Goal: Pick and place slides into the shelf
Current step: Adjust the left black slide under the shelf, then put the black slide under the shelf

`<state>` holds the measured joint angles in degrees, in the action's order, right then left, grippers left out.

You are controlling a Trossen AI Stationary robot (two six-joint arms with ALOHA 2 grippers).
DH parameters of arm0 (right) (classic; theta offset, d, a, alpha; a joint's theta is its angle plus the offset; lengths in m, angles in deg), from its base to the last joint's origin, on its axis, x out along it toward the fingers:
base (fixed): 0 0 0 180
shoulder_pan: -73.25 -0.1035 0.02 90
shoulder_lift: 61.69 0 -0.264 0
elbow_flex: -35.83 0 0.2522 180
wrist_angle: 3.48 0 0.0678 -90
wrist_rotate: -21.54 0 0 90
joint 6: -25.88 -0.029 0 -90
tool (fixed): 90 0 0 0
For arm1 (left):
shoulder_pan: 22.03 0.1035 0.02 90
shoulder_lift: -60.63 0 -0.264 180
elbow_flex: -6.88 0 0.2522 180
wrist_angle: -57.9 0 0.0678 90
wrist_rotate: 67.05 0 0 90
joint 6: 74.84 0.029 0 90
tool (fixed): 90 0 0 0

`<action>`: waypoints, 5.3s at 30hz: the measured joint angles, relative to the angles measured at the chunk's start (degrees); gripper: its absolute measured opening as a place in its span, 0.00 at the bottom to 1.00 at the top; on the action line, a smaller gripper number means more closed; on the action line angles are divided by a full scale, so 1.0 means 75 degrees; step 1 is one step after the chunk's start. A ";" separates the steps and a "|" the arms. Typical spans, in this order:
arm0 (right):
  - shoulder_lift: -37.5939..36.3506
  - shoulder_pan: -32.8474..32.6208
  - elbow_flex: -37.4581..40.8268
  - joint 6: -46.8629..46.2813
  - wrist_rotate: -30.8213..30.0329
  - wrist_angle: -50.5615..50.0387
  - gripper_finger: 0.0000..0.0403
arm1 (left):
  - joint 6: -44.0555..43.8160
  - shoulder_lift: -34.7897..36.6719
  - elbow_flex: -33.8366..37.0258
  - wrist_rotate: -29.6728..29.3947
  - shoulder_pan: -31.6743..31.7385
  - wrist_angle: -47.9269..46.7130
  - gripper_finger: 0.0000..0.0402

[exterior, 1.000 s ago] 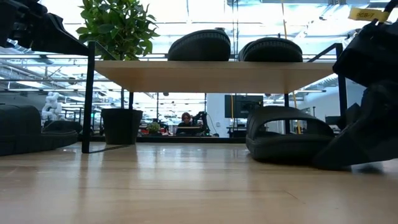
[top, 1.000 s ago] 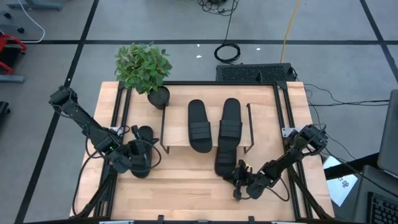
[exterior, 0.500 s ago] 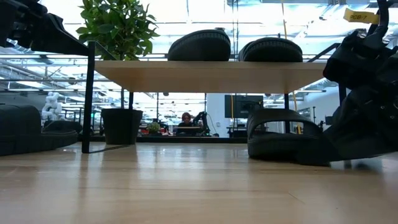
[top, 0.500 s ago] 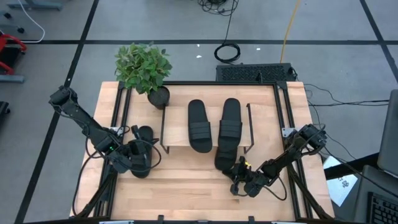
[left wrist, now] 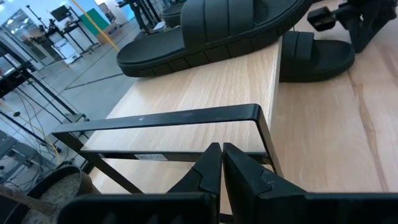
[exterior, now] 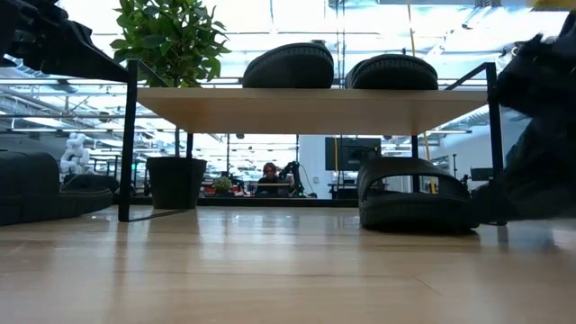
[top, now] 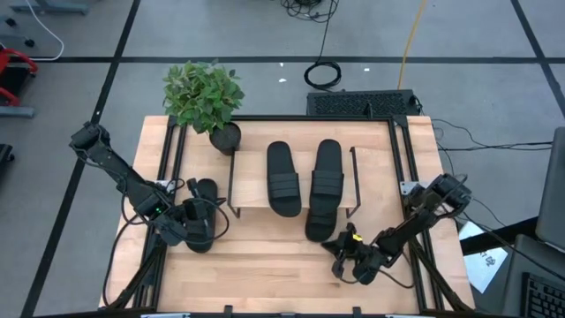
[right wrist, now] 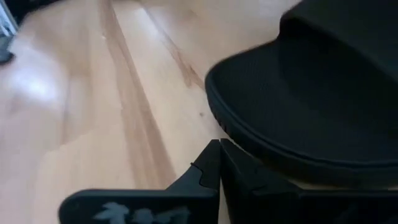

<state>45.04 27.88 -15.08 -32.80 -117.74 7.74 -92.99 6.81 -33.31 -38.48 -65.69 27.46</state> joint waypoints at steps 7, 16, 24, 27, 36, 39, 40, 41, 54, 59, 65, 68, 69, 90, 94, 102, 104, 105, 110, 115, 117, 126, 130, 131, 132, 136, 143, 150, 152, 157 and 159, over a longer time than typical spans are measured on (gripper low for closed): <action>-0.0577 -0.0320 -0.0003 -0.0285 -0.0170 -0.0770 0.00 | 0.0035 -0.0003 0.0001 -0.0003 0.0000 -0.0009 0.05; -0.0625 -0.0155 -0.0015 0.1359 -0.0050 0.0556 0.00 | 0.0003 -0.0003 0.0003 -0.0007 0.0002 -0.0030 0.05; -0.0625 0.0183 -0.0015 0.1265 -0.0483 0.0301 0.00 | -0.0003 -0.0003 0.0003 -0.0006 0.0001 -0.0027 0.05; -0.0625 0.0255 -0.0015 0.0808 -0.0671 -0.0108 0.00 | -0.0006 -0.0003 0.0003 -0.0006 0.0002 -0.0027 0.05; -0.0625 0.0234 -0.0015 -0.1017 -0.1067 -0.1614 0.00 | -0.0009 -0.0003 0.0003 -0.0006 0.0000 -0.0027 0.05; -0.0625 0.0237 -0.0017 -0.1092 -0.1066 -0.1786 0.00 | -0.0012 -0.0003 0.0003 -0.0006 0.0000 -0.0025 0.05; -0.0625 0.0237 -0.0017 -0.1178 -0.1066 -0.1893 0.00 | -0.0016 -0.0003 0.0003 -0.0006 0.0001 -0.0024 0.05; -0.0625 0.0237 -0.0017 -0.1321 -0.1066 -0.2019 0.00 | -0.0020 -0.0003 0.0003 -0.0006 0.0001 -0.0019 0.05; -0.0661 0.0013 -0.0250 -0.1739 -0.1334 -0.2953 0.00 | -0.0024 -0.0006 0.0003 0.0001 0.0000 0.0025 0.05; -0.0941 -0.0062 -0.0617 -0.0023 -0.1414 -0.2595 0.00 | -0.0046 -0.0006 0.0003 0.0047 0.0000 0.0028 0.05; -0.1563 -0.0361 -0.0664 0.3032 -0.1421 -0.1167 0.00 | 0.0034 -0.0006 0.0003 0.0047 0.0003 0.0029 0.05; -0.2086 -0.0551 -0.0664 0.4157 -0.1411 -0.1073 0.00 | 0.0230 -0.0006 0.0003 0.0024 -0.0024 0.0031 0.05; -0.2305 -0.0632 -0.0664 0.4533 -0.1402 -0.1076 0.00 | 0.0280 -0.0006 0.0003 -0.0014 -0.0071 0.0031 0.05; -0.7681 0.1623 0.2440 0.9309 0.5074 0.1286 0.00 | 0.7535 0.0025 0.0003 0.3390 -0.0927 0.4819 0.01; -0.8537 0.2040 0.3076 0.8748 0.5189 0.1357 0.00 | 0.7618 0.0323 0.0003 0.2418 -0.0918 0.4466 0.00; -1.0599 0.2088 0.3398 0.8470 0.5194 0.0038 0.00 | 0.5602 0.1589 0.0003 0.1000 -0.1779 0.1702 0.00; -1.1078 0.2088 0.3404 0.8681 0.5064 -0.0556 0.00 | 0.5451 0.1859 0.0003 0.0815 -0.2053 0.1465 0.00; -1.1274 0.2090 0.3404 0.8765 0.4881 -0.0798 0.00 | 0.5466 0.1972 0.0003 0.0787 -0.2147 0.1383 0.00; -1.1954 0.2100 0.3404 0.8733 0.3932 -0.1600 0.00 | 0.5933 0.2423 0.0003 0.0876 -0.2189 0.1303 0.00; -1.2026 0.2099 0.3607 0.8528 0.3961 -0.1679 0.00 | 0.5743 0.3076 0.0003 0.0725 -0.2191 0.0447 0.00; -1.2026 0.2099 0.3726 0.8534 0.3961 -0.1634 0.00 | 0.5387 0.3357 0.0006 0.0633 -0.2184 0.0262 0.00; -1.2101 0.2102 0.4285 0.8379 0.3987 -0.0787 0.00 | 0.6059 0.4162 0.0676 0.0691 -0.1626 0.2630 0.00; -1.2104 0.2105 0.4490 0.8318 0.4337 -0.0313 0.00 | 0.7381 0.4503 0.1669 0.2656 -0.0930 0.4537 0.00; -1.2103 0.2104 0.4529 0.8317 0.4417 -0.0044 0.00 | 0.7417 0.4585 0.1930 0.2772 -0.0711 0.4793 0.00; -1.2109 0.2102 0.4562 0.8314 0.4487 0.0096 0.00 | 0.7366 0.4675 0.2159 0.2792 -0.0481 0.4940 0.00; -1.2104 0.2105 0.4570 0.8308 0.4597 0.0250 0.00 | 0.6762 0.5174 0.2753 0.3538 0.0298 0.4921 0.00; -1.2106 0.2108 0.4587 0.9051 0.4571 0.0893 0.00 | 0.6013 0.5656 0.2853 0.3698 0.1204 0.4851 0.00; -1.2112 0.2105 0.4596 1.0289 0.4382 0.1926 0.00 | 0.5991 0.5088 0.2450 0.4225 0.1259 0.4251 0.01; -1.2107 0.2105 0.4596 1.0897 0.3957 0.2034 0.00 | 0.6149 0.4713 0.2098 0.4023 0.1243 0.4202 0.01; -1.2107 0.2108 0.4509 1.1261 0.2936 0.2120 0.00 | 0.5567 0.3422 0.0376 0.1909 0.0620 0.2082 0.01; -1.2110 0.2108 0.4500 1.1067 0.2935 0.2132 0.00 | 0.5394 0.2627 -0.0243 0.0752 0.0177 0.1371 0.01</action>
<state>-45.79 43.69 18.67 50.21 -95.73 23.73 -52.54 26.51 -35.14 -32.84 -64.36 37.74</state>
